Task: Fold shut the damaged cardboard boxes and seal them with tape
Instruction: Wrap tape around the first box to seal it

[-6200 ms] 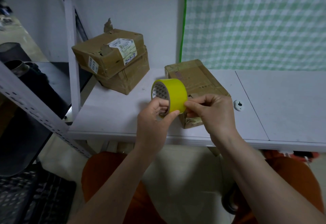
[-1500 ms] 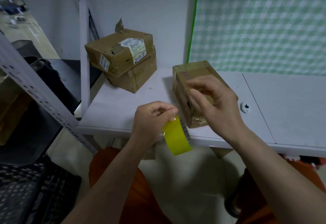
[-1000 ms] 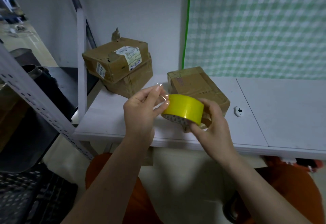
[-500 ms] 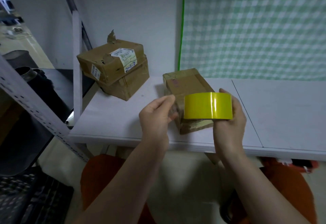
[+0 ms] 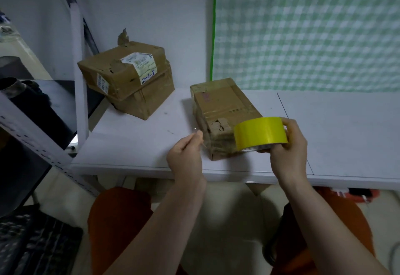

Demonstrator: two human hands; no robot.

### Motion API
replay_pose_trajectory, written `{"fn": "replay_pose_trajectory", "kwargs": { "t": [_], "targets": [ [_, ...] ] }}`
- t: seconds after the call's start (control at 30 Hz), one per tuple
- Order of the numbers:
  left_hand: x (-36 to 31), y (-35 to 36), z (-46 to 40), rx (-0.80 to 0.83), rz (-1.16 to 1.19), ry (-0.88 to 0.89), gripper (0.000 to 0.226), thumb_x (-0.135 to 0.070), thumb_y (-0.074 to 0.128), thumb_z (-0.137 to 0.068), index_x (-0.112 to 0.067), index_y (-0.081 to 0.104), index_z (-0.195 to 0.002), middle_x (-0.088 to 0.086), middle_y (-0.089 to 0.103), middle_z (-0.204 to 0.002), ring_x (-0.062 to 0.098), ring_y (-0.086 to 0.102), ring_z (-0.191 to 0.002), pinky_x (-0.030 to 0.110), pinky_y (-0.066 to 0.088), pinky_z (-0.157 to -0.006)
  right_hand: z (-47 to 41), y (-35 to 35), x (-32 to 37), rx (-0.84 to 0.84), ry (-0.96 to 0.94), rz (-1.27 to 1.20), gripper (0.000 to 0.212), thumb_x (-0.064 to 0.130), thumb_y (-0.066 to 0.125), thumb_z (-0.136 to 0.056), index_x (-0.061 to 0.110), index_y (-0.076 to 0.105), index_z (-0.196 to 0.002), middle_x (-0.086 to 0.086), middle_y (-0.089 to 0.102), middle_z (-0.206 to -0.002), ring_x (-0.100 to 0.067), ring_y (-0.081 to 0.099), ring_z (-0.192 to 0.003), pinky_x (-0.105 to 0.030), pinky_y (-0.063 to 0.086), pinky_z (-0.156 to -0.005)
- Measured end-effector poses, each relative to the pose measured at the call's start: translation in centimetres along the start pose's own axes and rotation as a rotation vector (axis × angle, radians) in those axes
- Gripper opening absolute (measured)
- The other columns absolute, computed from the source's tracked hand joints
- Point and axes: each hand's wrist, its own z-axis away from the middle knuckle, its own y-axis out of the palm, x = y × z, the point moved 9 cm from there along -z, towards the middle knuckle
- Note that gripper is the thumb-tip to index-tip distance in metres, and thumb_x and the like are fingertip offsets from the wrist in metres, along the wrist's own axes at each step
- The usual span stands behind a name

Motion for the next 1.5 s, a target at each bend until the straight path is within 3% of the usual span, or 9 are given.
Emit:
{"fn": "replay_pose_trajectory", "kwargs": {
  "t": [0.07,0.2,0.37,0.5,0.73,0.9,1.07,1.27,1.5],
  "targets": [
    [0.0,-0.3,-0.4,-0.05,0.041,-0.021,0.006,-0.014,0.071,-0.085,-0.01,0.072,-0.089,-0.005,0.063,-0.07,0.004,0.055,-0.062,0.012,0.048,-0.057,-0.6,-0.3,0.3,-0.017,-0.038,0.066,0.048,-0.017,0.044,-0.078,0.018,0.056,-0.109,-0.004,0.061,-0.088,-0.029,0.062,-0.083,-0.039,0.058,-0.065],
    [0.0,0.2,-0.9,-0.054,0.12,-0.032,0.003,-0.014,0.071,-0.085,-0.011,0.071,-0.086,-0.003,0.064,-0.069,0.006,0.056,-0.063,0.018,0.049,-0.062,-1.6,-0.8,2.2,-0.056,-0.134,0.215,0.054,-0.015,0.042,-0.077,0.01,0.057,-0.122,0.004,0.057,-0.104,-0.008,0.05,-0.089,0.001,0.035,-0.067],
    [-0.7,1.9,-1.3,0.058,0.232,0.04,0.005,-0.008,0.069,-0.086,-0.004,0.069,-0.082,-0.003,0.056,-0.057,0.009,0.051,-0.059,0.022,0.05,-0.065,-2.9,-0.1,0.3,-0.133,0.119,-0.151,0.028,0.001,0.045,-0.074,0.025,0.061,-0.074,0.01,0.059,-0.067,-0.009,0.05,-0.064,-0.026,0.04,-0.057],
    [-1.4,1.6,-2.3,0.039,0.083,0.137,0.006,-0.011,0.069,-0.086,-0.012,0.07,-0.08,-0.007,0.059,-0.055,0.006,0.055,-0.056,0.022,0.053,-0.063,-3.1,1.0,0.1,-0.03,0.139,-0.191,0.031,-0.002,0.05,-0.085,0.028,0.062,-0.087,0.0,0.066,-0.084,-0.021,0.063,-0.079,-0.045,0.055,-0.068],
    [-0.9,0.5,-2.9,-0.047,0.024,0.126,0.016,-0.02,0.067,-0.089,-0.013,0.07,-0.076,-0.005,0.059,-0.058,0.007,0.056,-0.058,0.026,0.057,-0.068,-4.3,2.0,-0.8,-0.058,0.228,-0.219,0.031,-0.018,0.045,-0.071,0.01,0.058,-0.066,0.005,0.052,-0.055,-0.008,0.046,-0.052,-0.02,0.037,-0.05],
    [-2.3,1.0,-2.7,-0.019,-0.123,0.281,0.017,-0.022,0.064,-0.091,-0.021,0.065,-0.073,-0.005,0.062,-0.061,0.003,0.054,-0.052,0.02,0.053,-0.058,-4.5,2.6,-1.8,-0.116,0.298,-0.277,0.02,-0.007,0.045,-0.073,0.007,0.055,-0.062,-0.006,0.051,-0.064,-0.018,0.048,-0.065,-0.031,0.04,-0.062],
    [-3.5,0.9,-2.7,-0.052,-0.203,0.423,0.023,-0.021,0.064,-0.09,-0.025,0.06,-0.068,-0.005,0.063,-0.066,0.004,0.056,-0.059,0.007,0.044,-0.054,-5.3,3.3,-1.8,-0.05,0.284,-0.301,0.024,-0.009,0.042,-0.081,-0.006,0.063,-0.094,-0.025,0.064,-0.083,-0.041,0.066,-0.079,-0.05,0.057,-0.069],
    [-2.6,2.3,-2.6,0.006,-0.451,0.496,0.026,-0.026,0.049,-0.098,-0.025,0.044,-0.073,0.0,0.057,-0.073,0.013,0.054,-0.068,0.019,0.042,-0.057,-5.7,3.4,-1.2,-0.025,0.307,-0.288,0.013,-0.004,0.064,-0.072,0.005,0.062,-0.081,-0.011,0.063,-0.076,-0.026,0.063,-0.07,-0.034,0.054,-0.065],
    [-1.9,2.7,-3.8,-0.033,-0.443,0.44,0.022,-0.026,0.049,-0.098,-0.02,0.046,-0.077,-0.002,0.054,-0.075,0.018,0.054,-0.075,0.026,0.042,-0.063,-6.6,3.6,-0.4,-0.046,0.165,-0.017,0.032,-0.005,0.053,-0.079,0.021,0.053,-0.059,0.004,0.052,-0.058,-0.011,0.048,-0.056,-0.022,0.038,-0.057]
  ]
}}
